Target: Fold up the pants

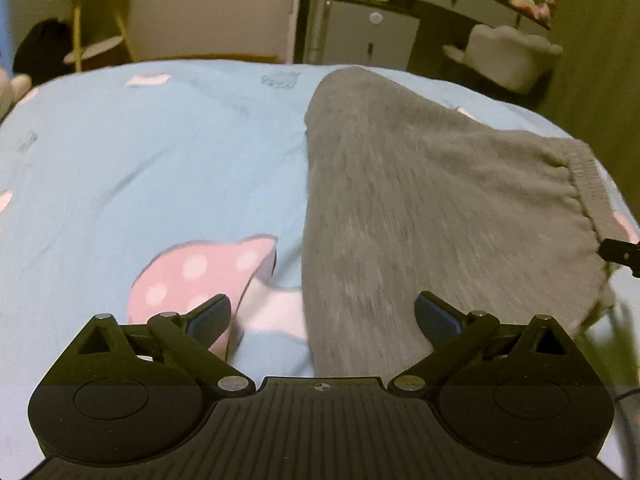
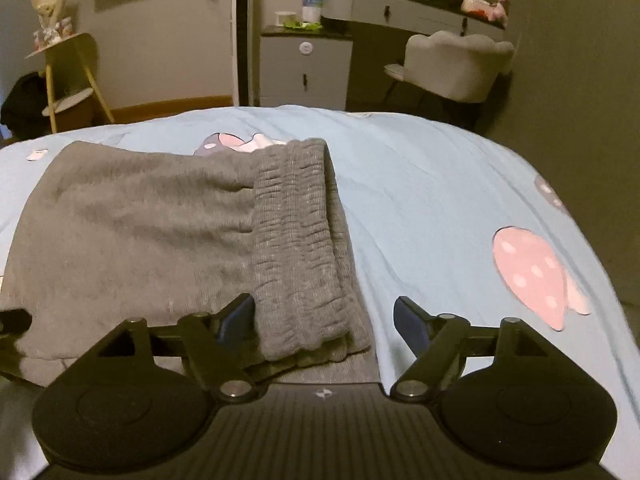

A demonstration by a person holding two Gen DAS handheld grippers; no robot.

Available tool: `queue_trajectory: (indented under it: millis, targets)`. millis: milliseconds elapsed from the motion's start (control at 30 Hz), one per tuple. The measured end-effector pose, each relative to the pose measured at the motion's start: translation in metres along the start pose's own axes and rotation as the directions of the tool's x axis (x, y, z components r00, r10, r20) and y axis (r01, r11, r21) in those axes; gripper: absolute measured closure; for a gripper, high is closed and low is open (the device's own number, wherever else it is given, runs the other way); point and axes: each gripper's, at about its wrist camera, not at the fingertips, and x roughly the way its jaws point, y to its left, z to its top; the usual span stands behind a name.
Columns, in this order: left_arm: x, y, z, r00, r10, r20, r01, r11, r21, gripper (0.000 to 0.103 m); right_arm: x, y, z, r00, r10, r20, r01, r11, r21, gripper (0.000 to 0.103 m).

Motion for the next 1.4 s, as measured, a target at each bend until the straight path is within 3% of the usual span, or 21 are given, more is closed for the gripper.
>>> queue_trajectory:
  millis: [100,300,567,700,867,1067,1233,1400]
  targets:
    - [-0.020,0.001,-0.010,1.000,-0.008,0.004,0.008,1.000,-0.010,0.002,-0.018,0.005,-0.013,1.000,-0.004,-0.007,0.004,1.000,-0.013,0.016]
    - [-0.043,0.000,-0.040,0.998,-0.044,-0.052,0.043,0.999,-0.023,0.002,-0.057,0.017,-0.069,0.994,0.072,-0.085,-0.074,0.997,-0.020,0.008]
    - [-0.070,-0.023,-0.088,1.000,-0.013,-0.016,0.014,0.998,0.056,0.002,-0.092,0.035,-0.111,0.990,0.119,-0.079,-0.120,0.993,-0.014,0.006]
    - [-0.074,-0.027,-0.093,0.999,-0.016,-0.036,0.018,0.997,0.076,0.002,-0.095,0.038,-0.118,0.985,0.142,-0.097,-0.140,0.990,0.025,0.005]
    - [-0.074,-0.028,-0.096,0.998,0.005,-0.063,-0.001,0.999,0.055,0.002,-0.098,0.038,-0.116,0.994,0.105,-0.044,-0.100,0.990,0.101,0.004]
    - [-0.075,-0.028,-0.097,0.999,0.012,-0.042,-0.010,0.998,0.056,0.002,-0.098,0.055,-0.111,0.997,-0.004,0.080,0.005,1.000,-0.011,0.004]
    - [-0.072,-0.028,-0.096,1.000,0.000,-0.027,0.001,0.999,0.054,0.002,-0.097,0.063,-0.115,0.991,0.030,0.132,-0.019,0.996,-0.088,0.004]
    - [-0.065,-0.028,-0.096,1.000,0.015,-0.023,-0.014,0.999,0.050,0.002,-0.094,0.062,-0.115,0.989,0.041,0.139,-0.030,0.997,-0.076,0.004]
